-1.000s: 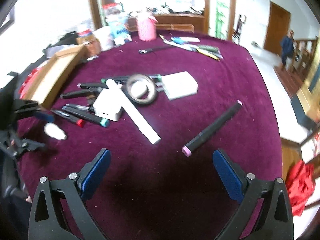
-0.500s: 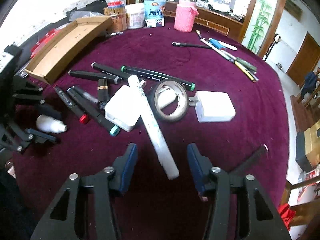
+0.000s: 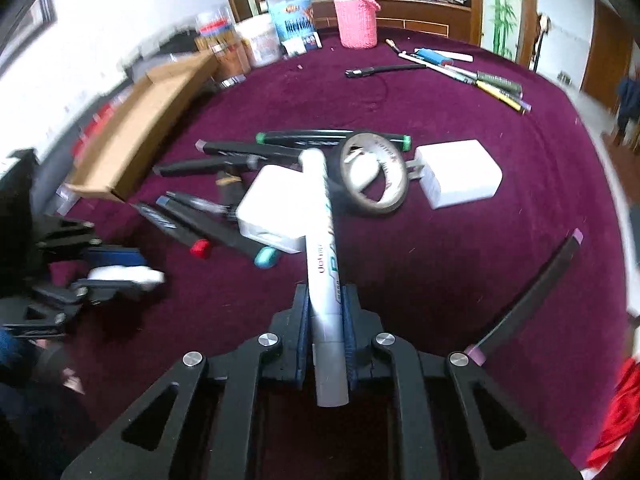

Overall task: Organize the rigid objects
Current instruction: 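Carry the bottle and the paint marker over the cardboard tray with both tools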

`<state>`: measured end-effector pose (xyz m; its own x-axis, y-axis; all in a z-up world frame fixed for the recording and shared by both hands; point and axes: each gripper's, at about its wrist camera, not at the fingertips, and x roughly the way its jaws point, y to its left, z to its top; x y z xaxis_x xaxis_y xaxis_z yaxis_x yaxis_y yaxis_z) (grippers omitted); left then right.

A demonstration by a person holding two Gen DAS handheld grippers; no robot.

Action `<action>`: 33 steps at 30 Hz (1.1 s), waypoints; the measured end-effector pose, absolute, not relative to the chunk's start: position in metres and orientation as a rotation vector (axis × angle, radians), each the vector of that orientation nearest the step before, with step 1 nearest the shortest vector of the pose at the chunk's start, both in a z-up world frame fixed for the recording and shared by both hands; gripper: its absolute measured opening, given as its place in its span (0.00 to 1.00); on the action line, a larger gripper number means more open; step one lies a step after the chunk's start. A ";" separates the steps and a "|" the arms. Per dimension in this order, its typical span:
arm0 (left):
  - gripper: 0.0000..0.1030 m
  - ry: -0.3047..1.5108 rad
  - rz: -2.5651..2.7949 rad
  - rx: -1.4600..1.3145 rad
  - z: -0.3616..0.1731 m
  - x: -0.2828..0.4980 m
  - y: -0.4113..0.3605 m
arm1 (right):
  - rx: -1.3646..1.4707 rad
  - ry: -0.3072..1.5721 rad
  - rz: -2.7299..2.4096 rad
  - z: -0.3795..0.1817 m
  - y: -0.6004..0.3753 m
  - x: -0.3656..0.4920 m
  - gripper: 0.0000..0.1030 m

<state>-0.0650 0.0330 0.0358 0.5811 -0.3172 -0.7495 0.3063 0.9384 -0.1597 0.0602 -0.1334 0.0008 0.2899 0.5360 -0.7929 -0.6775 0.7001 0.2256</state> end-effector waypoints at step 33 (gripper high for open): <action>0.23 0.921 -0.267 0.092 0.022 -0.070 0.036 | -0.262 1.036 0.887 -0.013 -0.083 0.020 0.13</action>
